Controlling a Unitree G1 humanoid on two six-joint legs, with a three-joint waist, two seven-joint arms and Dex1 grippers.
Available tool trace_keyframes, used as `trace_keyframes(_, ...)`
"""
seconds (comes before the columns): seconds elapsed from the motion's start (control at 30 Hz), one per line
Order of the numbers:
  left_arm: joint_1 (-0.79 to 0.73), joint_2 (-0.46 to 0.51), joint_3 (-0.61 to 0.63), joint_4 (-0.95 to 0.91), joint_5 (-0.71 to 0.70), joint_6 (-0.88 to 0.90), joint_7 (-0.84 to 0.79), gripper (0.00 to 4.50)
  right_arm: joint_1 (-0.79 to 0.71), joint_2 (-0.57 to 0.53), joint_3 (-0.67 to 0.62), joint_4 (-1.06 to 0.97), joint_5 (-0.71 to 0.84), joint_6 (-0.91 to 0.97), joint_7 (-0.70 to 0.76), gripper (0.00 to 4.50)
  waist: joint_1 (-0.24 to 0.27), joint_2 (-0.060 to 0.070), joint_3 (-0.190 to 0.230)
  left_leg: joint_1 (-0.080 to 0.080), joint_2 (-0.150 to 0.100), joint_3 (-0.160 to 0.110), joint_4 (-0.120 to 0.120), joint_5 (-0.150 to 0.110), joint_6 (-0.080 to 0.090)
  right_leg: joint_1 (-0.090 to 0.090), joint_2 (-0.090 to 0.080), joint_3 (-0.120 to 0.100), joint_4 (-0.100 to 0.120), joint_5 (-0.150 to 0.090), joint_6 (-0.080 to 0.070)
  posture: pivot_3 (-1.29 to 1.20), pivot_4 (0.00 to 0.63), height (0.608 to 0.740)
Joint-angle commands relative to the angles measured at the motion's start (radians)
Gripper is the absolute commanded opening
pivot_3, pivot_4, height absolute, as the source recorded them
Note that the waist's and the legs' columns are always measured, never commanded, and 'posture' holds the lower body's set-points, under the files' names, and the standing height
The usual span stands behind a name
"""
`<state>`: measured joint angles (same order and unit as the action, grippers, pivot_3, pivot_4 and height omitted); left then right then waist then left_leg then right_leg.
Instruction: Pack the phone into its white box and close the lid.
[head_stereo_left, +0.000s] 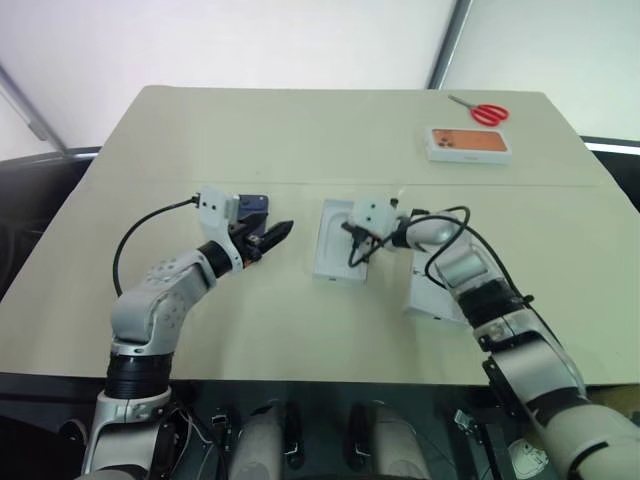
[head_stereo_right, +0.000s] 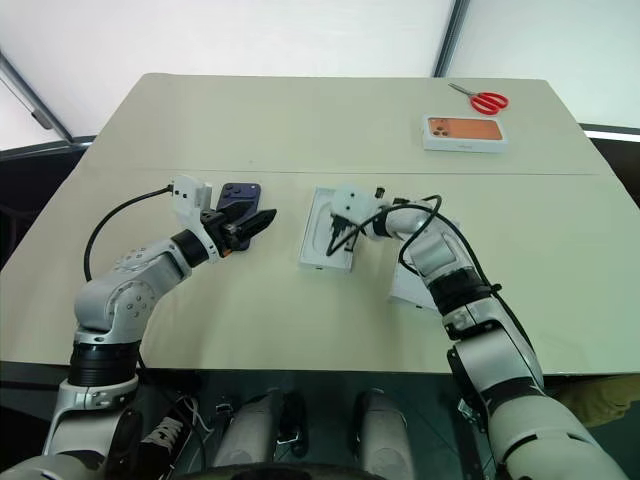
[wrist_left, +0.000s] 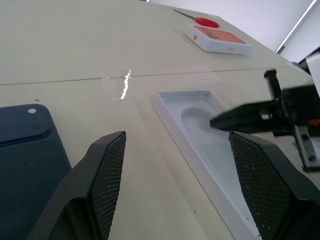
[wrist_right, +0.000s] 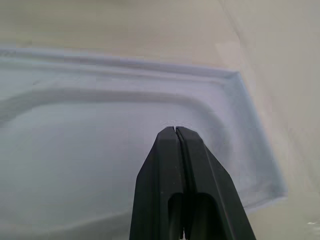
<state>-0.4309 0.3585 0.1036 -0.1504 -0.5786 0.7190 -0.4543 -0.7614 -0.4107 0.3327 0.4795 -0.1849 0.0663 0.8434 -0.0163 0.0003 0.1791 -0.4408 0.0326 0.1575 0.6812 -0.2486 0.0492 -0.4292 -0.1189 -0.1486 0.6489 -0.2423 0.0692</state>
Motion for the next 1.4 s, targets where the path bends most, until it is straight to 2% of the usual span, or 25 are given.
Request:
trace_keyframes(0.03,-0.030,-0.003,-0.006,-0.010,0.003,0.001,-0.004,3.49,0.020,0.010,0.029,-0.028,-0.020,0.020,0.015,0.03,-0.001,-0.001,-0.001,0.000,0.000,0.000,0.000,0.000,0.000,0.000,0.000,0.000,0.000,0.000,0.000,0.00,0.150,0.738)
trace_keyframes(0.2,-0.042,-0.007,-0.026,0.026,0.027,0.008,0.005,3.49,-0.024,0.024,-0.077,-0.057,0.056,0.060,-0.027,0.03,-0.002,0.000,0.000,0.001,0.001,0.000,0.000,0.000,0.000,0.000,0.001,0.000,0.000,0.000,0.000,0.00,0.150,0.738)
trace_keyframes(0.43,-0.052,-0.009,-0.049,0.053,0.059,-0.005,-0.005,3.49,-0.029,-0.059,-0.177,-0.068,0.125,0.121,0.002,0.03,0.006,-0.001,0.000,0.000,-0.001,0.000,0.000,0.000,0.000,0.000,0.000,0.000,-0.001,0.000,0.000,0.00,0.150,0.738)
trace_keyframes(0.53,-0.052,-0.016,-0.034,0.064,0.046,0.008,-0.012,2.69,0.008,-0.103,-0.204,-0.124,0.167,0.156,0.048,0.00,0.002,0.000,0.000,0.000,0.000,0.000,0.000,0.000,0.000,0.000,0.000,0.000,-0.001,0.000,0.000,0.00,0.150,0.738)
trace_keyframes(0.7,-0.064,-0.020,-0.060,0.088,0.090,-0.018,-0.011,0.20,0.077,-0.161,-0.204,-0.192,0.170,0.174,0.075,0.00,0.002,0.000,0.000,0.000,0.000,0.000,0.000,0.000,0.000,0.000,0.000,0.000,0.000,0.000,0.000,0.00,0.150,0.738)
trace_keyframes(0.73,-0.066,-0.024,-0.066,0.091,0.098,-0.030,-0.015,0.04,0.082,-0.157,-0.207,-0.199,0.179,0.188,0.074,0.00,0.002,0.000,0.000,0.000,0.000,0.000,0.000,0.000,0.000,0.000,0.000,0.000,0.000,0.000,0.000,0.00,0.150,0.738)
trace_keyframes(0.83,-0.087,-0.042,-0.077,0.130,0.118,-0.028,-0.005,0.04,0.107,-0.147,-0.178,-0.222,0.162,0.190,0.067,0.00,0.003,0.000,0.000,0.000,0.000,0.000,0.000,0.000,0.000,0.000,0.000,0.000,0.000,0.000,0.000,0.00,0.150,0.738)
trace_keyframes(1.0,-0.139,-0.052,-0.163,0.241,0.223,-0.036,0.010,0.04,0.125,-0.133,-0.132,-0.226,0.123,0.181,0.042,0.00,0.005,-0.001,0.000,0.000,0.000,0.000,0.000,0.000,0.000,0.000,0.000,0.000,0.000,0.000,0.000,0.00,0.150,0.738)
trace_keyframes(1.07,-0.175,-0.079,-0.141,0.296,0.208,0.012,0.027,0.04,0.120,-0.140,-0.116,-0.207,0.094,0.154,0.022,0.00,0.007,-0.001,0.000,-0.001,0.000,0.000,0.000,0.000,0.000,0.000,0.000,0.000,0.000,0.000,0.000,0.00,0.150,0.738)
trace_keyframes(1.4,-0.216,-0.121,-0.264,0.353,0.255,0.052,-0.082,0.04,0.133,-0.152,-0.114,-0.212,0.091,0.147,0.036,0.00,0.006,-0.001,0.000,0.000,0.000,0.000,0.000,0.000,0.000,0.000,0.000,0.000,0.000,0.000,0.000,0.00,0.150,0.738)
